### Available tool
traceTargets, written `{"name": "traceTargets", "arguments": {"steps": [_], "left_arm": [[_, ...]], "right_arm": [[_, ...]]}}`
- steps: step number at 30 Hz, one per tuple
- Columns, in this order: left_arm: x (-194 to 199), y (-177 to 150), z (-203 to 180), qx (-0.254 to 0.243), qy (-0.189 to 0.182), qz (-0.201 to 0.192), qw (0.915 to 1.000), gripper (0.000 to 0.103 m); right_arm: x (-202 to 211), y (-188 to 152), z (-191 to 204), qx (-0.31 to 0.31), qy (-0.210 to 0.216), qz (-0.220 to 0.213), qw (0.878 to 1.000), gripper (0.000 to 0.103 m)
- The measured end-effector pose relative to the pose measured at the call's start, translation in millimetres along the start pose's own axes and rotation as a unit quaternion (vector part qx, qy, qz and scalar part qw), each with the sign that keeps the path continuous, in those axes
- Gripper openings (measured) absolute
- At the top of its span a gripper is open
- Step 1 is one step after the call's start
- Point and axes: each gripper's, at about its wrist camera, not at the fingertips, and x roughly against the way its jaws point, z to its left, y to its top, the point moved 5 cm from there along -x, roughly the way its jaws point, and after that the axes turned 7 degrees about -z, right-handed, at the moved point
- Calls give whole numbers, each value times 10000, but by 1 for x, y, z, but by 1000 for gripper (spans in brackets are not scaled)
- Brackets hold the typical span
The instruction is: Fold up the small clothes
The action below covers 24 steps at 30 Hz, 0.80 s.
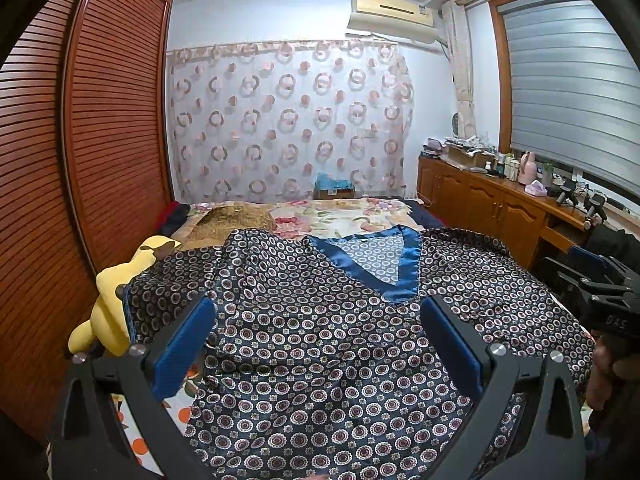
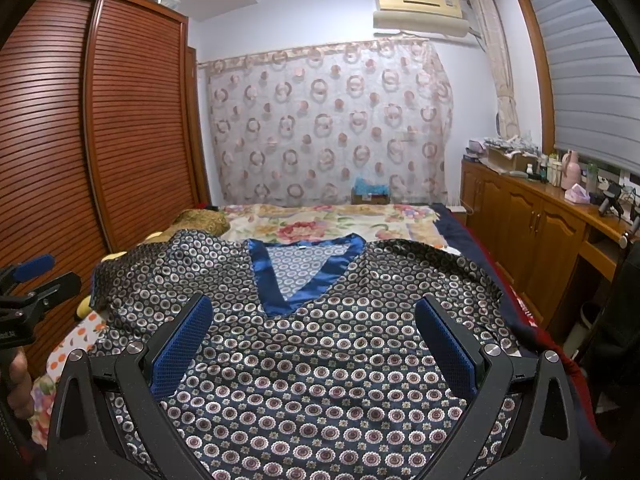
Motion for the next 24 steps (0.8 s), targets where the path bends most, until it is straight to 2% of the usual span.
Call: {"name": "traceTargets", "arguments": {"steps": [24], "left_arm": [[2, 1, 0, -14, 25, -3, 10000, 103]], "right_arm": [[2, 3, 0, -1, -7, -5, 10000, 103]]}}
